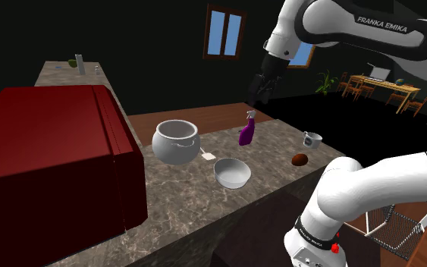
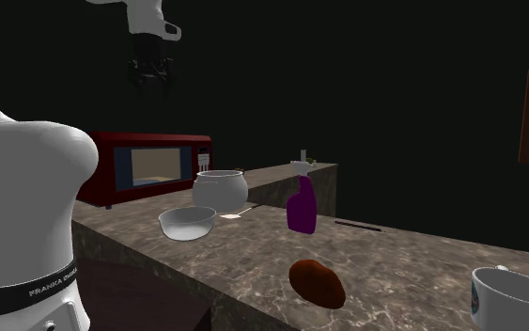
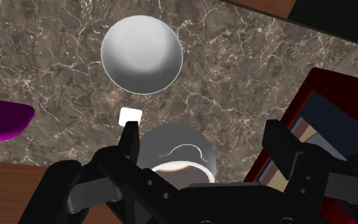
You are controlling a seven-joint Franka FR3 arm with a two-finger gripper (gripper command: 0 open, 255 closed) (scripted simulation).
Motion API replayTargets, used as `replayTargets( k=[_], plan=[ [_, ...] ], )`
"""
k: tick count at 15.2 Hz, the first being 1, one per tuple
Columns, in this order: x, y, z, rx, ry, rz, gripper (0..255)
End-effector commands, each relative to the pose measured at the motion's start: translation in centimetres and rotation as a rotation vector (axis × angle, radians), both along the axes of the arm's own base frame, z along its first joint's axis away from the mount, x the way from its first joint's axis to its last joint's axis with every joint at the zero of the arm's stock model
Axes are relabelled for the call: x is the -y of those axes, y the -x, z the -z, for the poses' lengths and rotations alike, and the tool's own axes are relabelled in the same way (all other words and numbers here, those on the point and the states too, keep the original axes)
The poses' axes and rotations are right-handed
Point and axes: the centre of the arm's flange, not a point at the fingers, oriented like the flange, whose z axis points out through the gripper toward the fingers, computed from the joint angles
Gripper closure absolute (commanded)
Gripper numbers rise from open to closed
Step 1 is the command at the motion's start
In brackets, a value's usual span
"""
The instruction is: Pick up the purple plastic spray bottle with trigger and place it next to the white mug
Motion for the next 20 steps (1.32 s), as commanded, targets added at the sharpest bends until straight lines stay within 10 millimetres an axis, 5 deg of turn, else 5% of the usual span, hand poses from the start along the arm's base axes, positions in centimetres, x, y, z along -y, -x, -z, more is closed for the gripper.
replayTargets(
  k=[1, 20],
  plan=[
    [0.0, 0.0, 0.0, 0.0, 0.0, 0.0, 0],
    [16.2, -9.2, 14.6, -0.272, 0.223, -0.608, 0]
  ],
)
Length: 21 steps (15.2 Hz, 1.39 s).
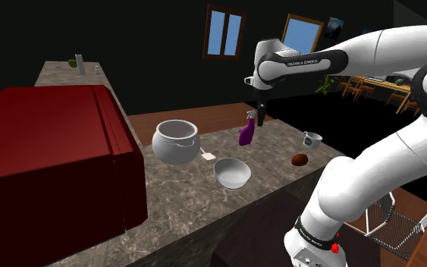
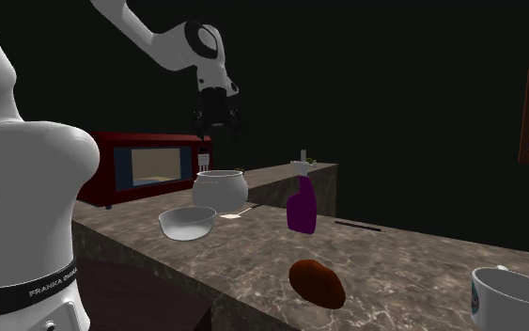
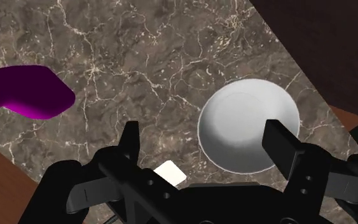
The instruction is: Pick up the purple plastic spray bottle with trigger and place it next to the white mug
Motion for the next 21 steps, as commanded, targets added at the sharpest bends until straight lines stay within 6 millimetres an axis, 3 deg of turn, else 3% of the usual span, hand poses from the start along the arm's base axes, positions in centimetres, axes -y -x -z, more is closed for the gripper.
replayTargets(
  k=[1, 11, 21],
  plan=[
    [1.5, -1.4, 1.6, -0.03, 0.025, -0.069, 0],
    [8.5, -8.5, 9.2, -0.173, 0.142, -0.389, 0],
    [13.9, -16.5, 17.1, -0.316, 0.259, -0.71, 0]
  ],
)
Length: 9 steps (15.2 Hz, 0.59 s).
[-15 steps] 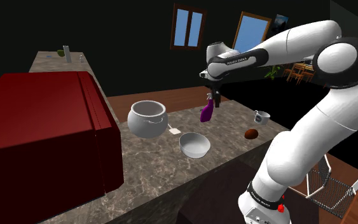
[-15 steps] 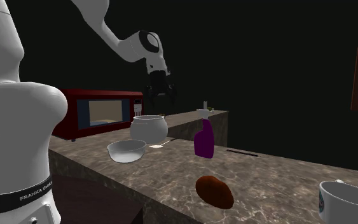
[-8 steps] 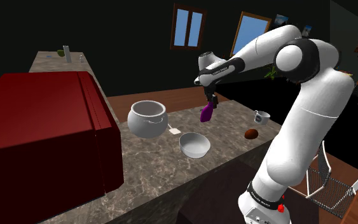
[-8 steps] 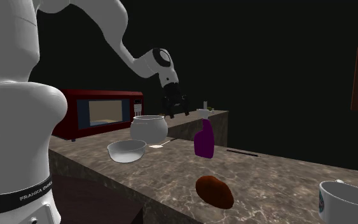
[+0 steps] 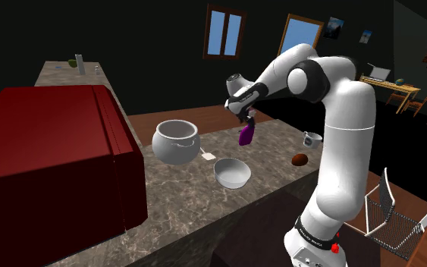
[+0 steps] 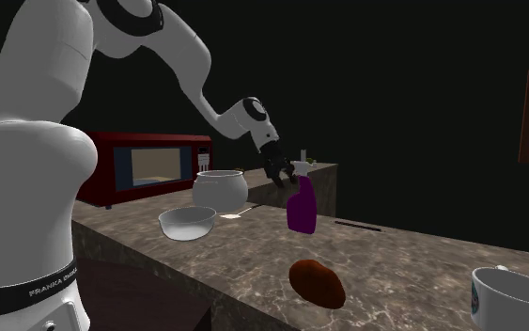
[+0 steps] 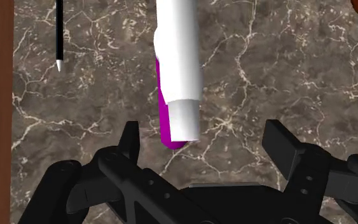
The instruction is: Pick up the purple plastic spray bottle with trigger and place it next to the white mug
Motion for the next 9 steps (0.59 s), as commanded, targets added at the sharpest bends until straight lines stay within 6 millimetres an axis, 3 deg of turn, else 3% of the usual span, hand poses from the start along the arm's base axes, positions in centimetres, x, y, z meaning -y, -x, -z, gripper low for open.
replayTargets(
  k=[1, 9],
  plan=[
    [0.7, -1.4, 1.3, -0.022, 0.017, -0.049, 0],
    [2.7, -0.8, 4.7, -0.022, 0.017, -0.049, 0]
  ],
)
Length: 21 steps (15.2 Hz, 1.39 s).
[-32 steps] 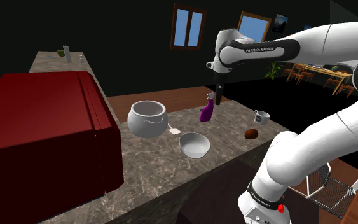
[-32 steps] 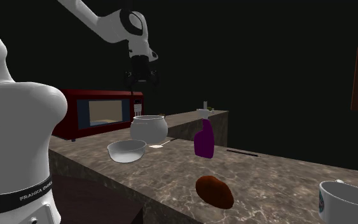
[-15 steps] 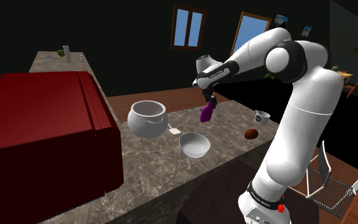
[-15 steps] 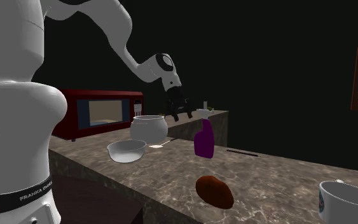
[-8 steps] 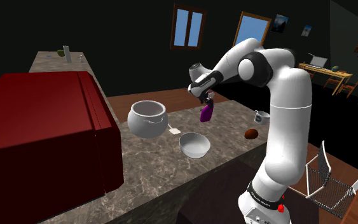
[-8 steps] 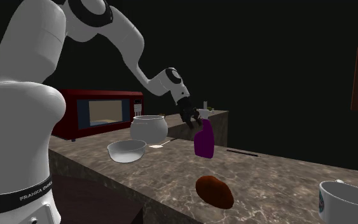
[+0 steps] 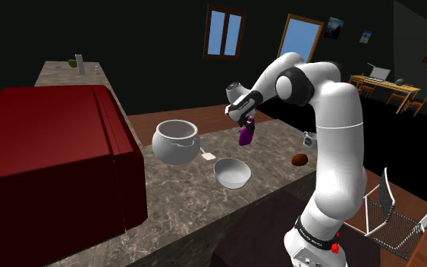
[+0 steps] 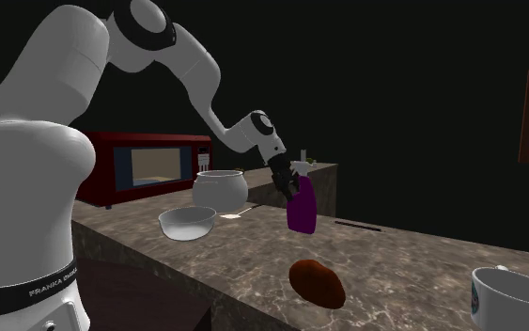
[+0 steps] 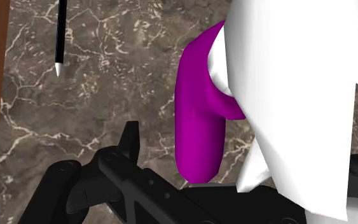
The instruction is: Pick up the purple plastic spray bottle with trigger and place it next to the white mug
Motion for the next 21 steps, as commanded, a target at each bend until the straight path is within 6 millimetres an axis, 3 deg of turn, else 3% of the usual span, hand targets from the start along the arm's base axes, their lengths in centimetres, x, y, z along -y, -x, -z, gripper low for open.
replayTargets(
  k=[1, 7, 8, 17, 21],
  plan=[
    [0.2, 0.0, 0.3, 0.0, 0.0, 0.0, 0],
    [0.2, 0.0, 0.3, 0.0, 0.0, 0.0, 0],
    [0.2, 0.0, 0.3, 0.0, 0.0, 0.0, 255],
    [0.2, 0.0, 0.3, 0.0, 0.0, 0.0, 255],
    [0.2, 0.0, -1.8, 0.0, 0.0, 0.0, 255]
  ],
)
